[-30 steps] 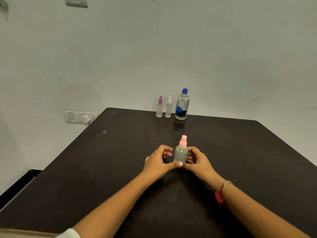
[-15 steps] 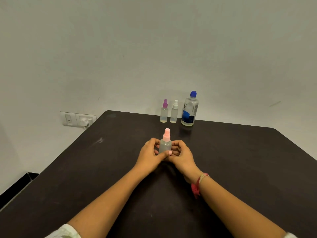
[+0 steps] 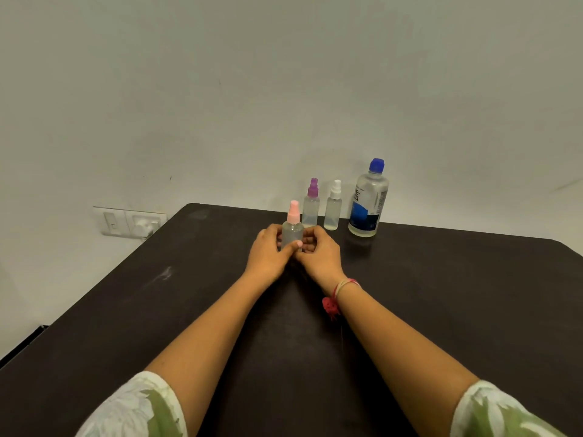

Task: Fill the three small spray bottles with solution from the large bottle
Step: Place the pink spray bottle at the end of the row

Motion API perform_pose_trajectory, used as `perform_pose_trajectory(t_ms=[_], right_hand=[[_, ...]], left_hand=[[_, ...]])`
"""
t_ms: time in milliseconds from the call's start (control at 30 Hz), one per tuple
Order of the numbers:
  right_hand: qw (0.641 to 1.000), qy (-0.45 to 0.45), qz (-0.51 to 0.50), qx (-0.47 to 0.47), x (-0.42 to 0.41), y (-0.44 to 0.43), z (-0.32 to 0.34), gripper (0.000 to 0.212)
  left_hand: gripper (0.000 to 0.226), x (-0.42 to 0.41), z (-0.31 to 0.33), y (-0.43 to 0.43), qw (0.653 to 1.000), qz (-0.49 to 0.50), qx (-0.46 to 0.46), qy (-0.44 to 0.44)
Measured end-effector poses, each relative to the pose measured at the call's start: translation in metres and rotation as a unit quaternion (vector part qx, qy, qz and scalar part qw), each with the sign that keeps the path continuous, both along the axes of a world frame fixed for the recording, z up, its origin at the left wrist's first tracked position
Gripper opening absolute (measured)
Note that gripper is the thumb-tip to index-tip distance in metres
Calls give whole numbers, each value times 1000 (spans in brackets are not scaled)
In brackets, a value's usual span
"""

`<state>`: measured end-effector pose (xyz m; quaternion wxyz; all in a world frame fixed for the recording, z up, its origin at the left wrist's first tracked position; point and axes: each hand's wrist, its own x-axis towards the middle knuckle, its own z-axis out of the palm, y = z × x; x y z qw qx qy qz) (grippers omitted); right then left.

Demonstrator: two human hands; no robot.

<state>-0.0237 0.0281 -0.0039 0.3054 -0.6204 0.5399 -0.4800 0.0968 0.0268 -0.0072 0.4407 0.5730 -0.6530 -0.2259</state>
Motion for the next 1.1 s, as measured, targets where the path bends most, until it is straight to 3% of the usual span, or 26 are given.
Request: perform_pose_trajectory(t_ms=[467,633,767,900,1100], right_hand=[[999,20,-18,-33,15,-62,-3,24],[998,33,-26,-38,16,-63,-3,24],[998,-14,-53,-43,15,-64,-4,26],[998,-37,-45,-36,14,-66,-4,22],[999,39,-17,-25,15,-62,1,34]], left_hand=[[40,1,-4,-60,998,59,-17,6],[47,2,-1,-53,993,91,-31,69],[31,1,-1,-52,990,84,-42,105],[34,0,2,-54,989,68,-36,122],[47,2,2,-58,993,39,-9,107]])
